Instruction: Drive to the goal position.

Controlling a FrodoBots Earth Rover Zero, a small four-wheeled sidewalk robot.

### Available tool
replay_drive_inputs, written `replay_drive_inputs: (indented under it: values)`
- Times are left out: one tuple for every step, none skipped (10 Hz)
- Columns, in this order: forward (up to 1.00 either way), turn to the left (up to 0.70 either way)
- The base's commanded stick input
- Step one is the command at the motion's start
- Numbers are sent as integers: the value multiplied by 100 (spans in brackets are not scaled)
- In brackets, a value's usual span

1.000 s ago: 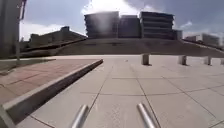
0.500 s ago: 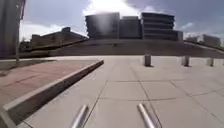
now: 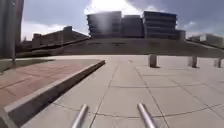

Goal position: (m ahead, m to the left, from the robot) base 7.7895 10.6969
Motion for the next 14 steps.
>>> replay_drive_inputs:
  values:
    - [70,-35]
    - [70,-35]
    - [70,-17]
    - [70,0]
    - [70,0]
    - [70,0]
    - [70,0]
    - [70,0]
    - [70,0]
    - [70,0]
    - [70,0]
    - [70,0]
    - [70,0]
    - [70,0]
